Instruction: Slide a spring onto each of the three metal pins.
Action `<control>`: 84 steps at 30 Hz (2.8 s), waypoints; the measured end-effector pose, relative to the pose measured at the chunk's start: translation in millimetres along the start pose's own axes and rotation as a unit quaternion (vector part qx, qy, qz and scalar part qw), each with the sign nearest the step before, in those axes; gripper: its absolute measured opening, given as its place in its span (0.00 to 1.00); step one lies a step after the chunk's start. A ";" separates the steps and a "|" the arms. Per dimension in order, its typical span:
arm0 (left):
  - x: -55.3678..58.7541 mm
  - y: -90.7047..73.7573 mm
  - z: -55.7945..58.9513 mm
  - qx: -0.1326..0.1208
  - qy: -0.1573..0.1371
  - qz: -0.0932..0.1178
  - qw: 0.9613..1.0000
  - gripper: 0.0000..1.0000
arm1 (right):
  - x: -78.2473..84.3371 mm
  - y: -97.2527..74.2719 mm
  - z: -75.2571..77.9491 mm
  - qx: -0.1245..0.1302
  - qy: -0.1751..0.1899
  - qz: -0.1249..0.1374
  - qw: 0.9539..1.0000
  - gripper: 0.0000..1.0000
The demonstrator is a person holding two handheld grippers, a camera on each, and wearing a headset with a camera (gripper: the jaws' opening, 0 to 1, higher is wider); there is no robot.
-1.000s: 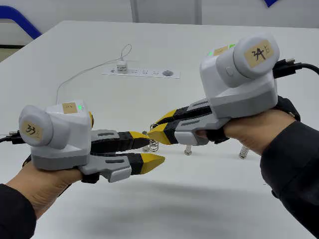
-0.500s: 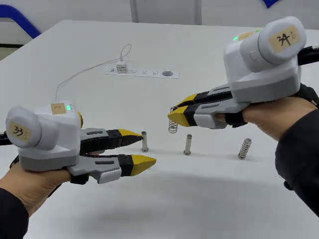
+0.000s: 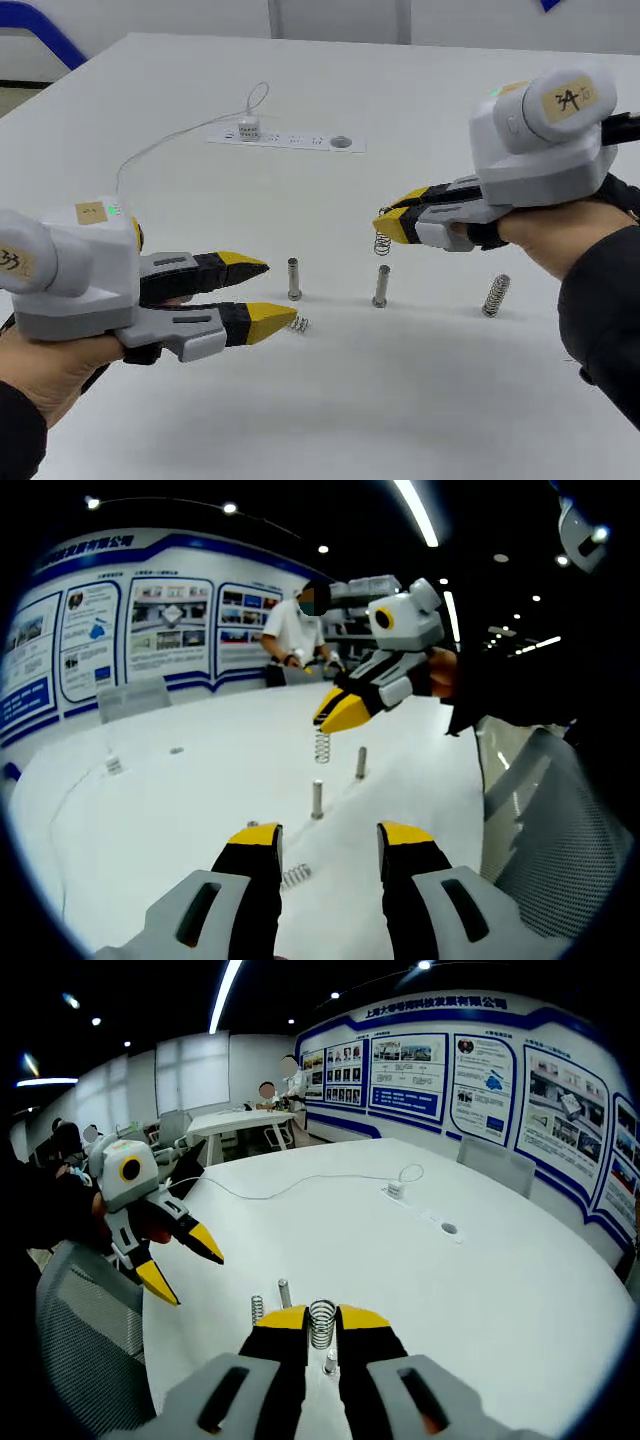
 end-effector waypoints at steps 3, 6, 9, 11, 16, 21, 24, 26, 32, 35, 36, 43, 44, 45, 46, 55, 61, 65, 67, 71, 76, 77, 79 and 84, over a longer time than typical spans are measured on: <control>0.6 1.3 1.0 0.002 0.000 -0.001 1.000 0.39 | 7.1 4.9 4.2 0.006 0.002 -0.009 1.000 0.11; 0.7 1.7 1.5 0.002 0.000 -0.002 1.000 0.39 | 13.1 8.1 6.9 0.009 0.008 -0.014 1.000 0.11; 1.6 2.1 1.4 0.002 -0.002 -0.002 1.000 0.40 | 16.8 10.6 7.5 0.010 0.011 -0.016 1.000 0.11; 2.0 2.2 1.8 0.002 -0.004 -0.003 1.000 0.40 | 18.1 11.8 8.2 0.011 0.012 -0.017 1.000 0.11; 2.6 2.4 2.1 0.002 -0.004 -0.003 1.000 0.40 | 22.7 15.0 9.8 0.011 0.020 -0.021 1.000 0.11; 4.0 2.2 1.9 0.001 -0.007 -0.004 1.000 0.40 | 27.2 18.7 9.8 0.011 0.021 -0.025 0.999 0.11; 3.9 2.3 1.9 0.001 -0.007 -0.004 1.000 0.40 | 31.5 21.2 10.0 0.011 0.024 -0.027 0.999 0.11; 4.1 2.4 2.0 0.001 -0.008 -0.004 1.000 0.40 | 34.1 23.1 9.9 0.011 0.024 -0.029 0.999 0.11; 4.6 2.7 1.8 0.002 -0.008 -0.004 1.000 0.40 | 43.4 30.2 11.2 0.013 0.025 -0.037 0.999 0.11; 5.4 2.4 1.6 0.002 -0.010 -0.004 1.000 0.40 | 48.0 33.9 12.0 0.015 0.022 -0.041 0.999 0.11; 5.6 2.3 1.5 0.001 -0.010 -0.005 1.000 0.40 | 49.1 35.0 12.1 0.015 0.022 -0.041 0.999 0.12; 6.1 2.4 1.4 0.001 -0.012 -0.005 1.000 0.40 | 59.2 40.5 15.9 0.017 0.026 -0.053 0.998 0.12; 6.2 2.6 1.3 0.001 -0.012 -0.005 1.000 0.40 | 60.9 41.3 15.9 0.017 0.027 -0.055 0.998 0.12; 6.4 2.8 1.3 0.002 -0.012 -0.005 1.000 0.40 | 62.0 41.7 15.6 0.018 0.026 -0.058 0.998 0.12; 6.5 2.9 1.3 0.002 -0.012 -0.006 1.000 0.40 | 63.0 42.2 15.4 0.017 0.026 -0.060 0.998 0.12; 6.9 2.7 0.4 0.000 -0.012 -0.005 1.000 0.40 | 68.1 43.4 15.0 0.017 0.030 -0.070 0.997 0.12; 5.7 2.8 0.5 -0.001 -0.010 -0.004 1.000 0.40 | 67.0 37.2 13.9 0.022 0.023 -0.069 0.997 0.13; 5.6 3.1 0.8 -0.001 -0.009 -0.005 1.000 0.40 | 61.3 31.2 15.3 0.026 0.020 -0.061 0.998 0.16; 5.7 3.2 1.2 0.000 -0.008 -0.006 1.000 0.40 | 56.2 27.7 14.6 0.028 0.019 -0.054 0.998 0.17; 5.6 2.9 0.9 -0.002 -0.009 -0.006 1.000 0.40 | 41.5 21.9 6.3 0.024 0.006 -0.037 0.999 0.18; 5.3 2.5 1.0 -0.002 -0.007 -0.006 1.000 0.40 | 22.0 22.0 -9.8 0.008 -0.014 -0.022 1.000 0.18; 5.4 2.3 0.8 -0.003 -0.007 -0.006 1.000 0.40 | 19.5 23.9 -14.1 0.001 -0.015 -0.023 1.000 0.18; 5.4 1.5 0.5 -0.004 -0.008 -0.006 1.000 0.40 | 16.7 27.4 -21.1 -0.008 -0.022 -0.024 0.999 0.18; 6.3 0.1 -0.4 -0.007 -0.010 -0.005 1.000 0.40 | 18.5 38.5 -34.0 -0.029 -0.034 -0.041 0.998 0.17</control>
Point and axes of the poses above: the centre of the closed fingertips' face, and the gripper's own axes: y roughly forward along the fingers, z roughly to its right, x roughly out of its underside, the point moved 7 cm from there along -y, roughly backward along the fingers, and after that the axes turned 7 degrees about y, right-handed, at the moved point
